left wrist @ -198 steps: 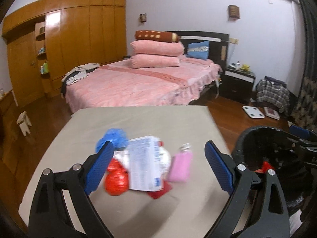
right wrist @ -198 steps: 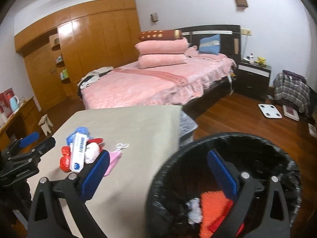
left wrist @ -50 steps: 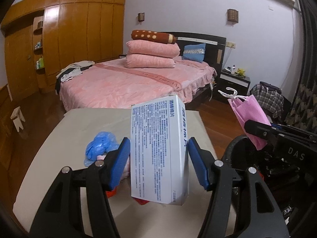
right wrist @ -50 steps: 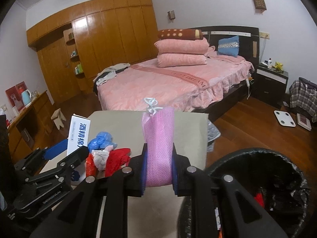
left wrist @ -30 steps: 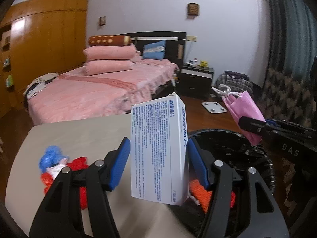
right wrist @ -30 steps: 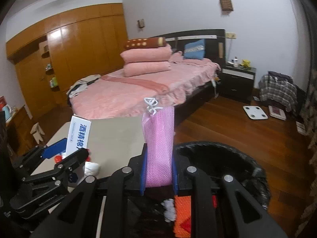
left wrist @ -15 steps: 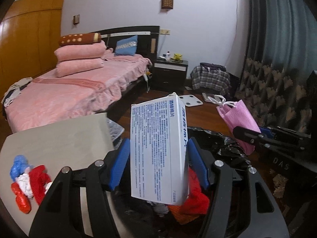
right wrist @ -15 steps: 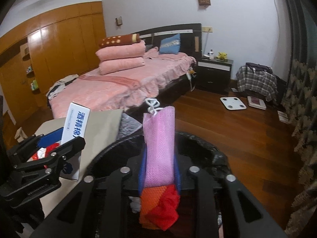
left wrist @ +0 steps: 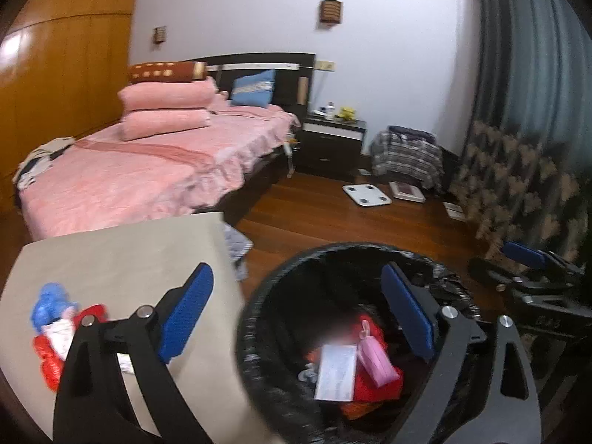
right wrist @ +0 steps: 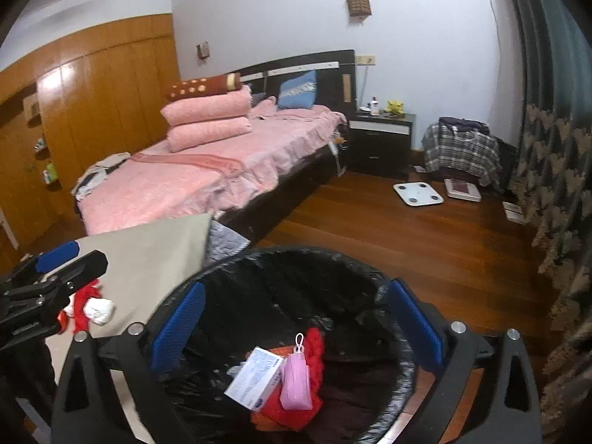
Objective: Collect trash
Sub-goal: 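Carry the white-blue box and pink mask over the bin and open both grippers, then move both open grippers back over the trash pile on the table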
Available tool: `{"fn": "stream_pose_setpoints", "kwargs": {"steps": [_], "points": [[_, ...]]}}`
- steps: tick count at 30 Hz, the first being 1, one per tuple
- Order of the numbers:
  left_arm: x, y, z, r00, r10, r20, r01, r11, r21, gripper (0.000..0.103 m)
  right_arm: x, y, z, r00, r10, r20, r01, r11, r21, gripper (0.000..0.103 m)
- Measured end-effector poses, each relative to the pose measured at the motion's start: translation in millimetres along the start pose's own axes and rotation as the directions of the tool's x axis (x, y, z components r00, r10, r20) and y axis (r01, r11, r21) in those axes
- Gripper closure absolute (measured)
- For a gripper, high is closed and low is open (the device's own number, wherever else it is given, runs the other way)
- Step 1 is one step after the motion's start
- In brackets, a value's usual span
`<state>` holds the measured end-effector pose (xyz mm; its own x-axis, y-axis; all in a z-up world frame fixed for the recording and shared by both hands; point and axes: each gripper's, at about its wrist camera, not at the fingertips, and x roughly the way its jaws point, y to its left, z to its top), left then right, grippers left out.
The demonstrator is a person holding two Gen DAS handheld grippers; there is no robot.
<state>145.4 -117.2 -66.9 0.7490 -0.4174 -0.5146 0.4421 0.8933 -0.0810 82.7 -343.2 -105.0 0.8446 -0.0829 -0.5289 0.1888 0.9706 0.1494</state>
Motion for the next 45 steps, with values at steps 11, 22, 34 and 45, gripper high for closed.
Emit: {"fn": "stream_pose_setpoints", "kwargs": {"steps": [11,22,34,45], "points": [[-46,81,-12,0.983,0.186,0.003,-0.185,0.980,-0.078,0.012,7,68,6,0.994,0.112,-0.014,-0.113,0.992,-0.048,0.006],[-87,161,-33,0.933,0.359,-0.015,-0.357,0.924,-0.133,0.012,25,160,-4,0.970,0.240,-0.049,-0.245,0.959,-0.141,0.006],[-98,230,-70,0.893,0.441,-0.086,-0.449,0.880,-0.155,0.012,60,235,-31,0.944,0.311,-0.110,-0.327,0.927,-0.183,0.006],[-71,266,-102,0.885,0.431,-0.176,-0.462,0.860,-0.217,0.012,96,266,-56,0.942,0.279,-0.187,-0.315,0.926,-0.207,0.010]]}}
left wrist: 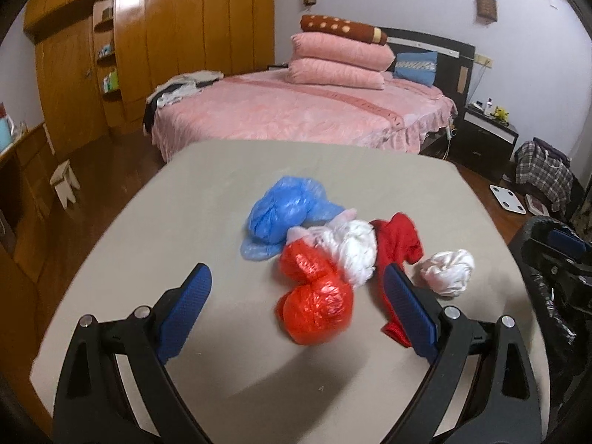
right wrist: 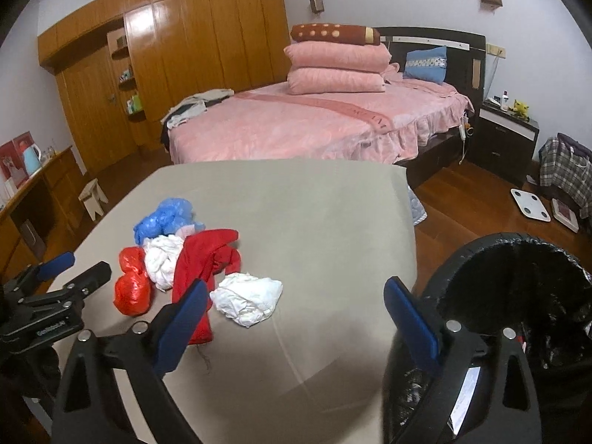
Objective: Collect trash
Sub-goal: 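Move both open grippers back over the trash pile on the table, then grasp the red plastic bag with the left gripper while the right gripper grasps the white cloth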
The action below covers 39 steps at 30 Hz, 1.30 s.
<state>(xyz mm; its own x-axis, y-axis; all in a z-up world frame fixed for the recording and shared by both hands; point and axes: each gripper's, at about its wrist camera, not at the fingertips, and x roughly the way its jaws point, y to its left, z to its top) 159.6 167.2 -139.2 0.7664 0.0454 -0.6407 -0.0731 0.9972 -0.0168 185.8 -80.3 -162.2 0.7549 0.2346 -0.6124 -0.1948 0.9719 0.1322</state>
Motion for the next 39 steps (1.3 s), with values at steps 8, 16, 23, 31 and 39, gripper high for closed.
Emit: {"fn": "stream_pose_setpoints", "kwargs": {"steps": [8,16,23,31,39], "points": [[34,1,-11,0.997,-0.009,-0.079,0.007,1.000,-0.027,0.023,14,1,-3,1.000,-0.012,-0.023,0.012,1.000,-0.021,0.010],[52,0,-17,0.989,-0.053,-0.139,0.046,0.997,-0.057,0.048,27,4,-7,0.998,-0.016,-0.053,0.014,0.999,-0.036,0.010],[44,0,-17,0.988,-0.090,-0.127,0.081,0.994,-0.073,0.062,35,8,-8,0.998,-0.014,-0.067,0.011,0.999,-0.044,0.010],[11,11,-8,0.998,-0.046,-0.050,0.042,0.996,-0.075,0.062,49,17,-7,0.997,-0.009,-0.078,0.005,0.999,-0.046,0.010],[9,20,-2,0.999,-0.014,-0.036,0.011,0.997,-0.074,0.062,69,27,-8,0.994,-0.009,-0.108,0.003,0.998,-0.058,0.010]]}}
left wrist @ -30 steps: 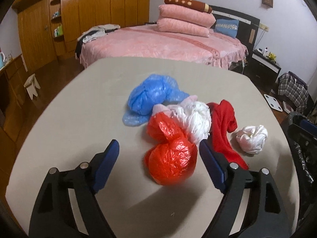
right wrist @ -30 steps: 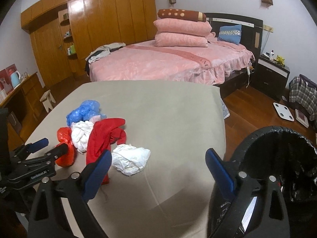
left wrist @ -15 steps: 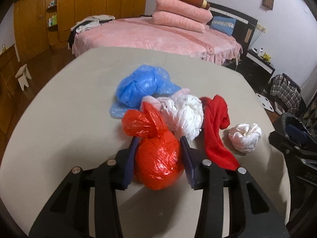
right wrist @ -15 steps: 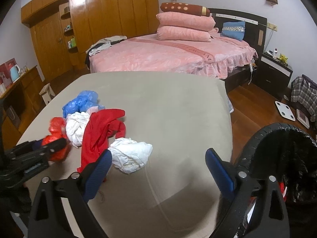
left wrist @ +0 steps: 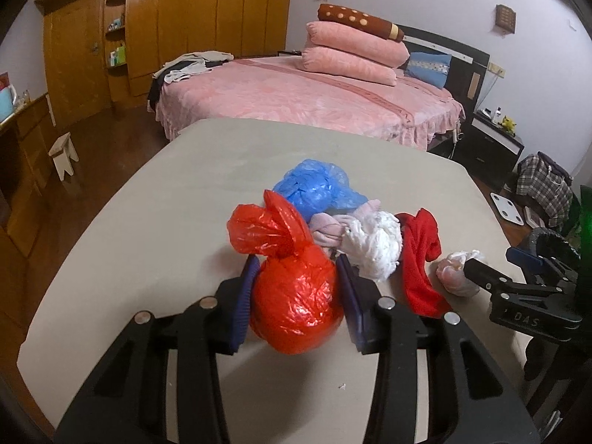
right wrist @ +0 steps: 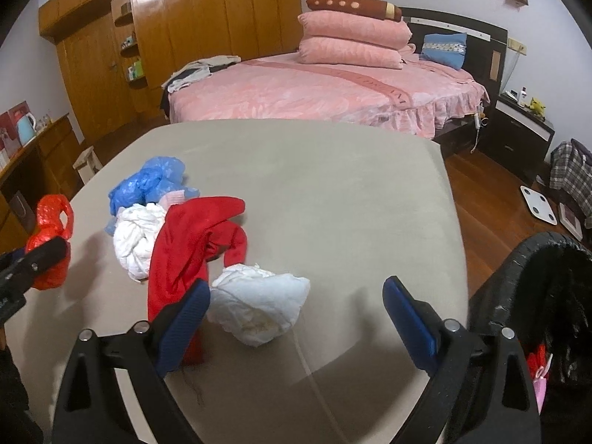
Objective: Collect trash
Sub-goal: 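Grasp the red plastic bag with the left gripper while the right gripper grasps the white cloth, then carry the red bag and white cloth over the bin and open both grippers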
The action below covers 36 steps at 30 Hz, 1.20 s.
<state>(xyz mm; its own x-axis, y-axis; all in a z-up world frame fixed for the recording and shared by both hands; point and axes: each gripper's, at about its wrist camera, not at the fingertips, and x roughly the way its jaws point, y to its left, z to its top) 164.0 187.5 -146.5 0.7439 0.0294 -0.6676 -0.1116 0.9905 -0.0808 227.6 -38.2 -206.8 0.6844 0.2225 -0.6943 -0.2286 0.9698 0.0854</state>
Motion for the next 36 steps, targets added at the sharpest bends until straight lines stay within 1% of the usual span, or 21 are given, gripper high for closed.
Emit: {"fn": "stream_pose_setpoints", "kwargs": {"steps": [5,7,9,10,12,13,15,20,27,36], "points": [[-1,2,0,1.000,0.006,0.004,-0.006,1.000,0.000,0.062,9,9,1,1.000,0.020,-0.023,-0.020,1.000,-0.013,0.011],[-2,1,1,1.000,0.007,0.007,-0.007,1.000,0.000,0.062,13,13,1,0.998,0.041,-0.043,-0.042,0.999,-0.026,0.014],[-3,3,1,1.000,0.007,0.008,-0.007,1.000,-0.001,0.062,16,17,0,0.995,0.077,-0.065,-0.080,0.996,-0.035,0.027],[-3,3,1,1.000,0.007,0.008,-0.007,1.000,-0.002,0.062,17,18,-1,0.993,0.091,-0.071,-0.094,0.995,-0.037,0.031],[-3,3,1,1.000,0.007,0.008,-0.007,1.000,-0.002,0.062,16,22,-1,0.989,0.126,-0.081,-0.130,0.990,-0.048,0.051],[-3,2,2,1.000,0.006,0.009,-0.006,1.000,-0.002,0.062,14,25,-1,0.986,0.146,-0.085,-0.151,0.987,-0.060,0.056],[-5,1,3,1.000,0.004,0.012,-0.004,1.000,0.000,0.062,10,27,-1,0.986,0.149,-0.079,-0.155,0.986,-0.068,0.061],[-14,-6,7,0.999,-0.001,0.033,0.000,1.000,0.016,0.062,-5,19,3,0.985,0.163,-0.055,-0.164,0.986,-0.031,0.062],[-28,-24,17,0.998,-0.016,0.058,0.014,0.999,0.037,0.062,-44,2,16,0.990,0.142,0.021,-0.142,0.990,-0.006,0.062],[-53,-64,28,0.991,-0.083,0.102,0.074,0.993,0.090,0.062,-103,-9,34,0.981,0.143,0.131,-0.137,0.989,-0.052,0.062]]}}
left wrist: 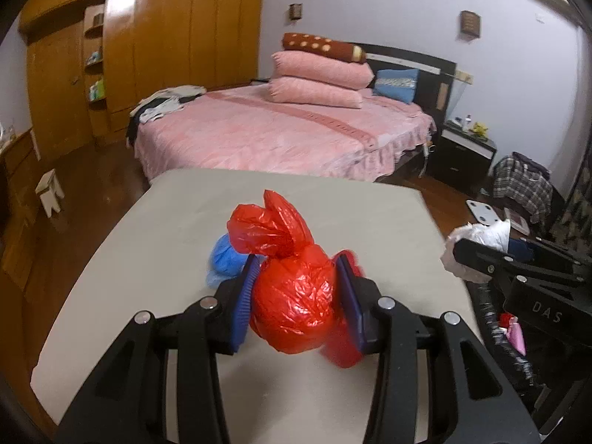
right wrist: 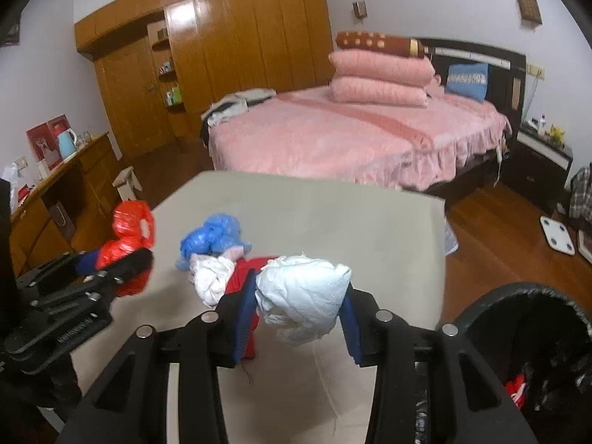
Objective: Collect trash
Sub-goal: 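Carry the red bag and white cloth over the bin and open both grippers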
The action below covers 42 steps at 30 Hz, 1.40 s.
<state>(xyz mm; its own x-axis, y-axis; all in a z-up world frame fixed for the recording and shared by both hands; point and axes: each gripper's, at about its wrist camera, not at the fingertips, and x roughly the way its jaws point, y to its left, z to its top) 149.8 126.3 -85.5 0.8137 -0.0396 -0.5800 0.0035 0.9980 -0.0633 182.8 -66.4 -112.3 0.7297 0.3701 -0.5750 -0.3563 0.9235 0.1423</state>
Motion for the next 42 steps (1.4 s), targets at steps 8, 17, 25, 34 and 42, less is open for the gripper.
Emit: {"fn": "stream_pose_setpoints", "kwargs": {"steps": [8,17,25,34,42], "points": [[-20,-35,12,0.998,-0.050,0.037,0.049,0.998,0.032,0.062,-42,-11,11,0.997,-0.011,0.070,0.011,1.000,0.014,0.062],[-32,-67,13,0.993,-0.101,0.056,0.098,0.993,0.064,0.062,-84,-39,10,0.991,-0.051,0.124,0.045,0.998,0.049,0.062],[-40,-95,12,0.987,-0.147,0.059,0.140,0.985,0.099,0.062,-113,-65,3,0.982,-0.102,0.157,0.090,0.993,0.078,0.062],[-41,-129,9,0.976,-0.214,0.051,0.204,0.968,0.146,0.062,-140,-100,-11,0.970,-0.174,0.172,0.155,0.981,0.120,0.062],[-39,-173,-1,0.955,-0.295,0.030,0.283,0.936,0.210,0.062,-161,-133,-28,0.956,-0.245,0.161,0.217,0.961,0.171,0.062]]}}
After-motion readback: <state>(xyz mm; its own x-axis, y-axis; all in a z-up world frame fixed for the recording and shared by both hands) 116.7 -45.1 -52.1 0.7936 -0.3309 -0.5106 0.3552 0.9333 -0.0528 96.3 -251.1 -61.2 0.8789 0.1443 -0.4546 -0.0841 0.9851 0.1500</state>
